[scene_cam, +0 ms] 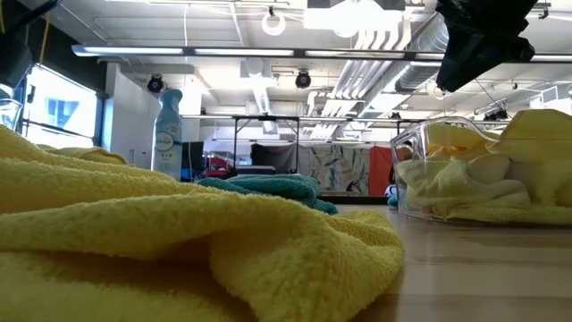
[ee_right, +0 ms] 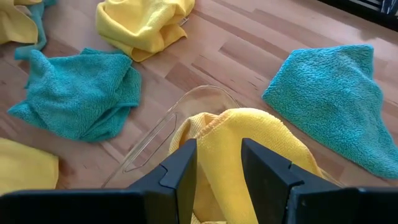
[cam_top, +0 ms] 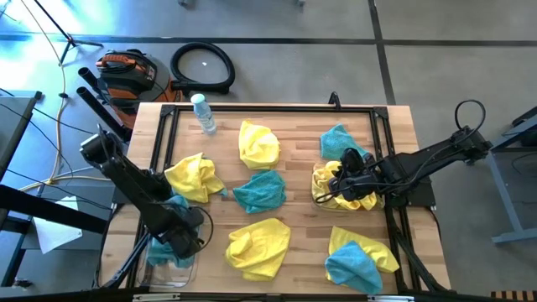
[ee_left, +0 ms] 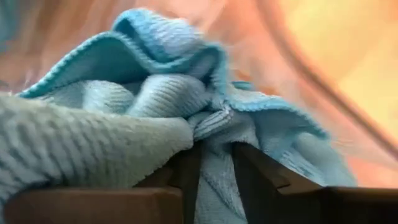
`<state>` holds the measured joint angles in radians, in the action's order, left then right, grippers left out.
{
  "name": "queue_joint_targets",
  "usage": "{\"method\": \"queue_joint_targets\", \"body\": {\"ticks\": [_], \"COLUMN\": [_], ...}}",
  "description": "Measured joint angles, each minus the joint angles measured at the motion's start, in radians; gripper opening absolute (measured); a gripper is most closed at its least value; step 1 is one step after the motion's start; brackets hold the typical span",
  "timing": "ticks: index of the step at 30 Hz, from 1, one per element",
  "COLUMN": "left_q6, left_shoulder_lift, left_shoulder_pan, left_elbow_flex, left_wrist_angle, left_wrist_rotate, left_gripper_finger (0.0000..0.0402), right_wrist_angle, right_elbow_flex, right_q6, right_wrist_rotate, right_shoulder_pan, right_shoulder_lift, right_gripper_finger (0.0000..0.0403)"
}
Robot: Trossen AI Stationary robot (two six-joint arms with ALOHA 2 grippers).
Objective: Sort microfiber towel by color & place in baskets
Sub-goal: Put the blue microfiber towel into the left transparent bin, then put the yellow microfiber towel into the right transparent bin
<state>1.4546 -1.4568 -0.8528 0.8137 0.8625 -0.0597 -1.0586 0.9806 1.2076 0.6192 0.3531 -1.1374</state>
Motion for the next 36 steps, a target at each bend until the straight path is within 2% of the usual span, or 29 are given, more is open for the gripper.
{"method": "queue_joint_targets", "body": {"ticks": [13,23,31,36], "left_q6": [-0.001,0.008,-0.107,-0.167], "left_shoulder_lift": [0.258,0.376,0.436,0.478], "left_shoulder_pan": [0.002,0.019,0.023,0.044], "left_elbow_flex": [0.0,0.0,0.0,0.0], "left_wrist_angle": [0.014,0.015,0.016,0.018], "left_wrist_rotate": [0.009,-0.022,-0.169,-0.238], "left_gripper_finger": [0.0099,0.0099,0.0099,0.0099], "right_wrist_angle": [0.002,0.038,0.371,0.685], "right_elbow_flex": [0.0,0.0,0.0,0.0], "right_q6": [-0.003,-0.007,-0.306,-0.555], "right_wrist_rotate": [0.0,-0.001,0.003,-0.091], "right_shoulder_pan": [0.0,0.0,-0.012,-0.073], "right_shoulder_lift": [0.0,0.0,-0.049,-0.127], "right_gripper_finger": [0.0122,0.0122,0.0122,0.0122]}}
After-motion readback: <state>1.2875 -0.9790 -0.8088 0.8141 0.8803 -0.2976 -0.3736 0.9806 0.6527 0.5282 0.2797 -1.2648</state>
